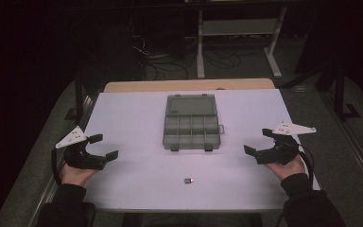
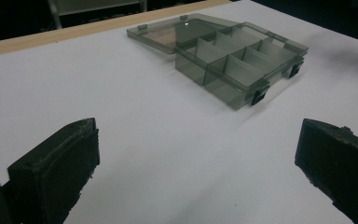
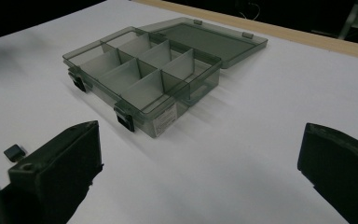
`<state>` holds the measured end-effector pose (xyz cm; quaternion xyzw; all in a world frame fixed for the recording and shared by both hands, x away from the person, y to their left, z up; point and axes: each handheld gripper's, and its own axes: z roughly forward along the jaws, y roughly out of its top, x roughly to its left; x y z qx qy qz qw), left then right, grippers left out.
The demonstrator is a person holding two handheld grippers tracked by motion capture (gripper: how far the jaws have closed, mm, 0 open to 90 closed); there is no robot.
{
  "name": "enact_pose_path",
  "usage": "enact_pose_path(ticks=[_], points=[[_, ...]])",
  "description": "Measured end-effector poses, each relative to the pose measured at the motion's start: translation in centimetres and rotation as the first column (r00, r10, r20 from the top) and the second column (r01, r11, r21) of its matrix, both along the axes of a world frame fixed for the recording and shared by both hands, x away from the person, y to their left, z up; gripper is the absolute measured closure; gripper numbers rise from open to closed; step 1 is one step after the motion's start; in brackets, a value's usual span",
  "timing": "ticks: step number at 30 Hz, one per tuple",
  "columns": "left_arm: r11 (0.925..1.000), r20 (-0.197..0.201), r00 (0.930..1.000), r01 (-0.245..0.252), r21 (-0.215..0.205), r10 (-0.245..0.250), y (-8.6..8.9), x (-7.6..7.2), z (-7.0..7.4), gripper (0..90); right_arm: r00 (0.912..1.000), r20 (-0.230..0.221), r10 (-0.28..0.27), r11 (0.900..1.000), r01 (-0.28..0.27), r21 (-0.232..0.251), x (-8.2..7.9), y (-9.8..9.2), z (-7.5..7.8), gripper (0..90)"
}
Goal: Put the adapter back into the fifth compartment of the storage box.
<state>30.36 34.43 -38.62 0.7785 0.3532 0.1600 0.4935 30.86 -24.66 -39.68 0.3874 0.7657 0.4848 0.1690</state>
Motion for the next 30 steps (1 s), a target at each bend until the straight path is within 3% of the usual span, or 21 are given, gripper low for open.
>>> enact_pose_path(ticks=[16,30], points=[[0.9998,-0.014,0.9997,0.02,0.003,-0.02,-0.08,0.07,-0.09,0.0,1.0,0.004,-0.004,1.0,0.004,0.014,-0.19,-0.26,0.09,0.0],[0.9977,-0.02,0.9987,0.048,0.047,-0.047,-0.38,0.12,0.4,0.0,1.0,0.001,0.0,1.0,0.0,0.019,-0.17,-0.35,0.07,0.0]])
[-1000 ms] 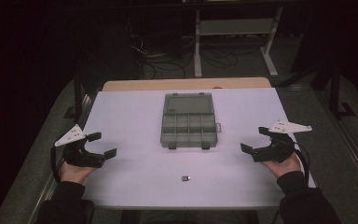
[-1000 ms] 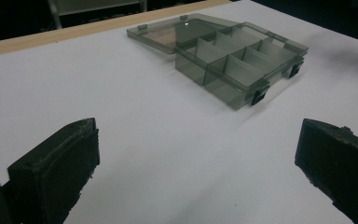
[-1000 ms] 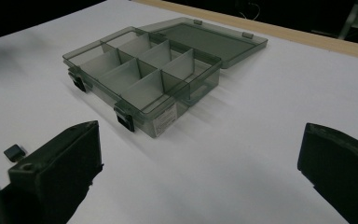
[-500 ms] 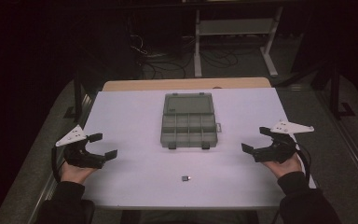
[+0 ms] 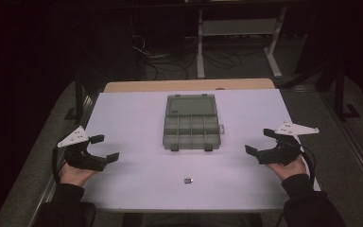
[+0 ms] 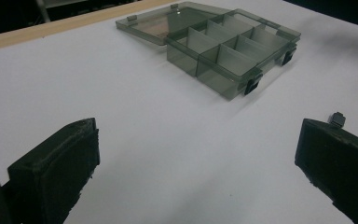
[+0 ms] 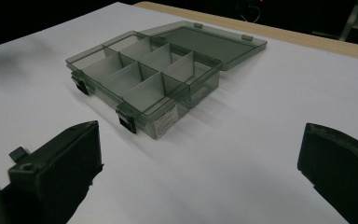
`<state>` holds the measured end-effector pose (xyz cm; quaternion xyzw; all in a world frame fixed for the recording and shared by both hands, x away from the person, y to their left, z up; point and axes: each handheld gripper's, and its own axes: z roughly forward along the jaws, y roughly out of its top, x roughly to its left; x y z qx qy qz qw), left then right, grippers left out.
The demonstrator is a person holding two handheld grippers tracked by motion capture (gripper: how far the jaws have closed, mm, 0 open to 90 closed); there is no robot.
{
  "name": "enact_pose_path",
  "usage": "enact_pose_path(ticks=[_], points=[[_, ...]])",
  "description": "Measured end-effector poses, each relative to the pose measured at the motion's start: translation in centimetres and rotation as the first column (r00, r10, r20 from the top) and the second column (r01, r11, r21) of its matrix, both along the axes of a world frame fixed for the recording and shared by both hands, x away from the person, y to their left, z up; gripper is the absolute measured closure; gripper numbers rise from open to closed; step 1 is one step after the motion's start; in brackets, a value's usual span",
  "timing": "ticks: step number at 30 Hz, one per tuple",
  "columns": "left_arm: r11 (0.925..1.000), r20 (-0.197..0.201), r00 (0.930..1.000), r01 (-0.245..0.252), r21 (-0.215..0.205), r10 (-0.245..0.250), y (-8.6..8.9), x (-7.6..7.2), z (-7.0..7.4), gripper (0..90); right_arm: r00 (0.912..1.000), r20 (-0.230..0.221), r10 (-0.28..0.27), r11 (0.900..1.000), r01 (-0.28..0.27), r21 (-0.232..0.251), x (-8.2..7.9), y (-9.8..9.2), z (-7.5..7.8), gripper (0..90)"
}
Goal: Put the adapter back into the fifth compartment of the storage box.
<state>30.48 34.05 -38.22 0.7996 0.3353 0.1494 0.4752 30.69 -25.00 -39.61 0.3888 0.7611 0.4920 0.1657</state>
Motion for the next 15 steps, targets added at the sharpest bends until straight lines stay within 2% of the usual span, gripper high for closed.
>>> enact_pose_path(ticks=[1,2,4,9,15], points=[[1.0,0.0,1.0,0.0,0.0,0.0,0.0,0.0,0.0,0.0,1.0,0.0,0.0,1.0,0.0,0.0,0.0,0.0,0.0,0.0],[0.9996,0.0,0.9998,0.018,0.022,-0.018,-0.4,0.1,0.4,0.0,1.0,-0.001,0.001,1.0,-0.001,0.0,0.0,0.0,0.0,0.0],[0.9996,0.0,0.9998,0.018,0.022,-0.018,-0.4,0.1,0.4,0.0,1.0,-0.002,0.001,1.0,-0.001,0.002,0.0,0.0,0.0,0.0],[0.9969,-0.001,0.9986,0.052,0.059,-0.052,-1.3,0.3,1.1,0.0,1.0,-0.005,0.006,1.0,-0.006,0.003,0.0,0.0,0.0,0.0],[0.9942,-0.004,0.9974,0.072,0.08,-0.072,-1.8,0.5,1.7,0.0,0.9999,-0.008,0.008,1.0,-0.008,0.003,0.1,0.0,-0.1,0.0]])
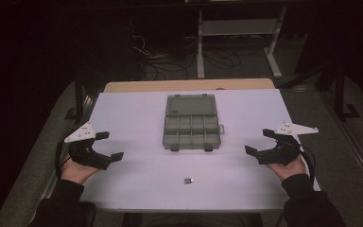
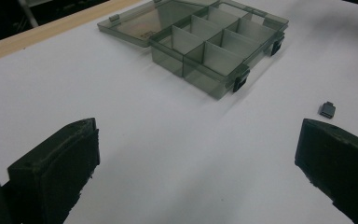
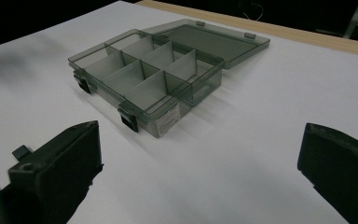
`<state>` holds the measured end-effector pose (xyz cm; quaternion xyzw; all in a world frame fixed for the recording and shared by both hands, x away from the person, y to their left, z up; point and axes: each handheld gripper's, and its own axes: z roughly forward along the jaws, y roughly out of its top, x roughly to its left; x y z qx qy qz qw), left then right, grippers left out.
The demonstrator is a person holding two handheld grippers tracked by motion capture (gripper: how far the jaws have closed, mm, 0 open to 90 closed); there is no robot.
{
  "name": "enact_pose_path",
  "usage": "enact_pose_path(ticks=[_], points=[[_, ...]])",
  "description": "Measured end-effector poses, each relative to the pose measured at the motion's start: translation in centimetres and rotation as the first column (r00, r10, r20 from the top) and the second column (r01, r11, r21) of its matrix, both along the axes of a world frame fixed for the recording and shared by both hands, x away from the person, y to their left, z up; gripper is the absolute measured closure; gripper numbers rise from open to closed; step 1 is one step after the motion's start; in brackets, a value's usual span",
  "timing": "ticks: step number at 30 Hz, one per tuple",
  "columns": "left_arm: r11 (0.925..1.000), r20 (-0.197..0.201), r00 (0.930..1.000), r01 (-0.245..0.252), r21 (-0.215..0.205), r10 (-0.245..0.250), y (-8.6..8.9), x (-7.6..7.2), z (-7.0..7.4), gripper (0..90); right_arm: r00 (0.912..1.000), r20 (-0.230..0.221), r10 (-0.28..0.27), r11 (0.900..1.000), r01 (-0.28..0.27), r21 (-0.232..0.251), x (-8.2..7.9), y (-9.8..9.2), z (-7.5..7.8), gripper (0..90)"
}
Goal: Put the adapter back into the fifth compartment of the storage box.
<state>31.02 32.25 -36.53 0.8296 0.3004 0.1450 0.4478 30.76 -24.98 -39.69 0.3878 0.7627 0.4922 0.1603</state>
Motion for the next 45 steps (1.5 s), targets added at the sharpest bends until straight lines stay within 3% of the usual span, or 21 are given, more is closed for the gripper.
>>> enact_pose_path(ticks=[16,25,38,40,45], points=[[0.9942,-0.012,0.9968,0.08,0.073,-0.079,-2.6,1.1,1.4,0.0,0.9999,-0.008,0.01,1.0,-0.01,0.001,0.0,0.1,0.0,0.0],[0.9907,-0.02,0.9943,0.106,0.085,-0.105,-3.6,1.4,1.6,0.0,0.9999,-0.009,0.014,1.0,-0.014,0.0,0.0,0.1,-0.1,0.0],[0.9793,-0.04,0.9857,0.167,0.114,-0.164,-6.0,2.0,1.7,0.0,0.9996,-0.015,0.024,1.0,-0.024,-0.002,0.0,0.2,-0.1,0.0],[0.9743,-0.047,0.9818,0.188,0.124,-0.184,-6.7,2.2,1.7,0.0,0.9995,-0.015,0.027,1.0,-0.027,-0.003,0.0,0.2,-0.1,0.0],[0.9697,-0.057,0.9781,0.206,0.131,-0.2,-7.4,2.3,1.6,0.0,0.9994,-0.017,0.029,1.0,-0.029,-0.001,0.0,0.2,-0.1,0.0]])
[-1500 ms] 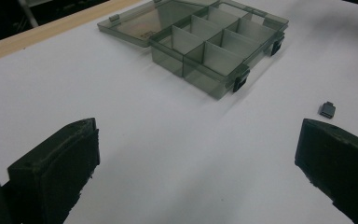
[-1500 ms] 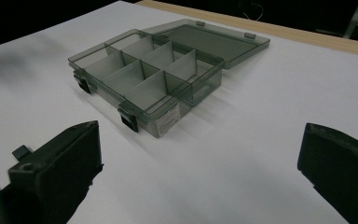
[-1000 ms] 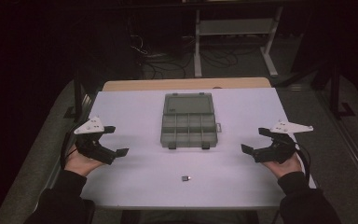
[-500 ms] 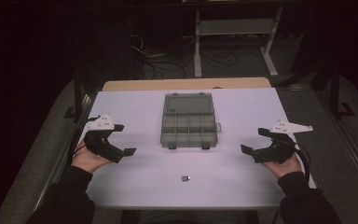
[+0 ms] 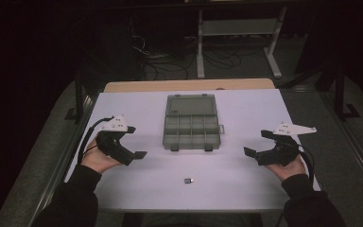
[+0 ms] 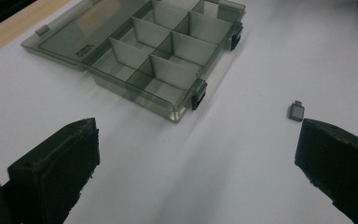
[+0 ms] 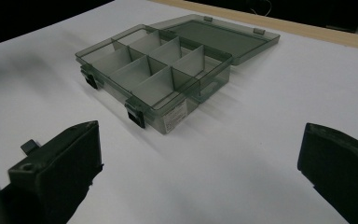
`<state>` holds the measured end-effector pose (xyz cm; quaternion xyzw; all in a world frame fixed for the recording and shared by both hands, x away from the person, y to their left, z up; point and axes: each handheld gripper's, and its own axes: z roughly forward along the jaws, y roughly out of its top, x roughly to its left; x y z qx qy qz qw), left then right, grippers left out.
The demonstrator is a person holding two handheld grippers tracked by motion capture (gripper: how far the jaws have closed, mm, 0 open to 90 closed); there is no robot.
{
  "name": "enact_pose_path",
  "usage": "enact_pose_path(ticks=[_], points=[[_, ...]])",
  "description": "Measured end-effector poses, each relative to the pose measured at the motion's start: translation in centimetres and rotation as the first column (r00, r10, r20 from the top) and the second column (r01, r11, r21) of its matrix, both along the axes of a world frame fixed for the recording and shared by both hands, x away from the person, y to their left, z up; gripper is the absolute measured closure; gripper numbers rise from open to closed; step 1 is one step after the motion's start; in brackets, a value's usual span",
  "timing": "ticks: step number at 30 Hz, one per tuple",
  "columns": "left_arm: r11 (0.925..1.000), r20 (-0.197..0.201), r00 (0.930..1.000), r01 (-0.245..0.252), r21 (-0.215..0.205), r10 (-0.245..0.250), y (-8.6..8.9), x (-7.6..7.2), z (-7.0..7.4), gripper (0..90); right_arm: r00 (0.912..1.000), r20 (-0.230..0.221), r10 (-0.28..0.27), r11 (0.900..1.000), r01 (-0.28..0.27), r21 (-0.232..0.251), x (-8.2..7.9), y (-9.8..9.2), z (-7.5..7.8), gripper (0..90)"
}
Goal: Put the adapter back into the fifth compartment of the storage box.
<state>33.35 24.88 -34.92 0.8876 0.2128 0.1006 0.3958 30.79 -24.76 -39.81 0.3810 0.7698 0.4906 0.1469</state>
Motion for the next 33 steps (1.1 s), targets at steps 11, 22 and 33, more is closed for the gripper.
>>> enact_pose_path(ticks=[11,22,33], points=[[0.999,-0.022,0.9989,0.042,0.018,-0.042,-1.8,0.3,-0.6,0.0,1.0,-0.003,0.008,1.0,-0.008,-0.003,0.0,0.1,0.0,0.0],[0.997,-0.036,0.9971,0.069,0.035,-0.067,-2.9,0.4,-1.0,0.0,0.9999,-0.009,0.014,1.0,-0.014,-0.004,0.0,0.1,-0.1,0.0],[0.9931,-0.052,0.9938,0.102,0.058,-0.099,-4.3,0.5,-1.5,0.0,0.9998,-0.011,0.019,1.0,-0.019,-0.007,0.1,0.2,-0.1,0.0]])
